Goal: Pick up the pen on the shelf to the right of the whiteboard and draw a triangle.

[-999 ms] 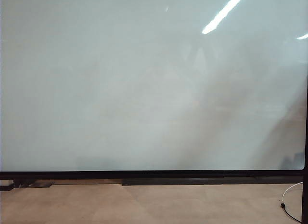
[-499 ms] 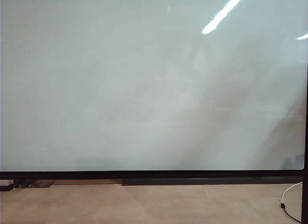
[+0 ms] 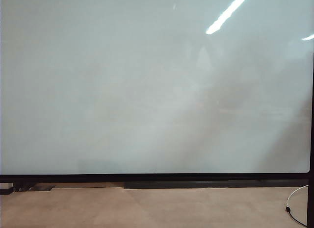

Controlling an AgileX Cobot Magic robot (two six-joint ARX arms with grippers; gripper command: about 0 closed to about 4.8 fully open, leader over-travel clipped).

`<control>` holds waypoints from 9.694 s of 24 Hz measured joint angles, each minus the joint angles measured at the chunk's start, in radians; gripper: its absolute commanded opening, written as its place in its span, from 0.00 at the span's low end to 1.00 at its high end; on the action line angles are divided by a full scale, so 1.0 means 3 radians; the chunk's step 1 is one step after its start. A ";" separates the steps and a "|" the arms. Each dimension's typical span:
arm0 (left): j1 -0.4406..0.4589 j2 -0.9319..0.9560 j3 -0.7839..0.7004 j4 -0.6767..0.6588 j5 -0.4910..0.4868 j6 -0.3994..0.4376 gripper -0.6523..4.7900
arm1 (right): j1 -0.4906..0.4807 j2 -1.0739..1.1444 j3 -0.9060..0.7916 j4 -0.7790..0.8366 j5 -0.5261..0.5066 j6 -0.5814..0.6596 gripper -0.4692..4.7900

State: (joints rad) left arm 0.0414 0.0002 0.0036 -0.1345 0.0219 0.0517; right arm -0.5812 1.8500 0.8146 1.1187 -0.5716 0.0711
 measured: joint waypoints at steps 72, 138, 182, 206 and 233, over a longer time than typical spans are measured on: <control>0.0000 0.0000 0.0000 0.0000 0.0001 0.0000 0.11 | 0.3464 -0.0935 -0.0619 -0.0031 0.1311 -0.0069 0.08; 0.0000 0.0001 0.0000 0.0000 0.0001 0.0000 0.11 | 0.3550 -0.0240 -0.0390 -0.0047 0.1181 0.0088 0.08; 0.0000 0.0000 0.0000 0.0000 0.0001 0.0000 0.11 | 0.3747 0.0286 0.0019 -0.0203 0.1047 0.0243 0.08; 0.0000 0.0000 0.0000 0.0000 0.0003 0.0000 0.11 | 0.3848 0.0416 0.0149 -0.0256 0.1111 0.0319 0.08; 0.0000 0.0000 0.0000 0.0000 0.0003 0.0000 0.11 | 0.3616 0.0095 -0.0263 -0.0231 0.1193 0.0121 0.08</control>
State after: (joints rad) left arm 0.0414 0.0002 0.0036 -0.1345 0.0227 0.0517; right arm 0.5037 1.8786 0.7357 1.0492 -0.2138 0.1074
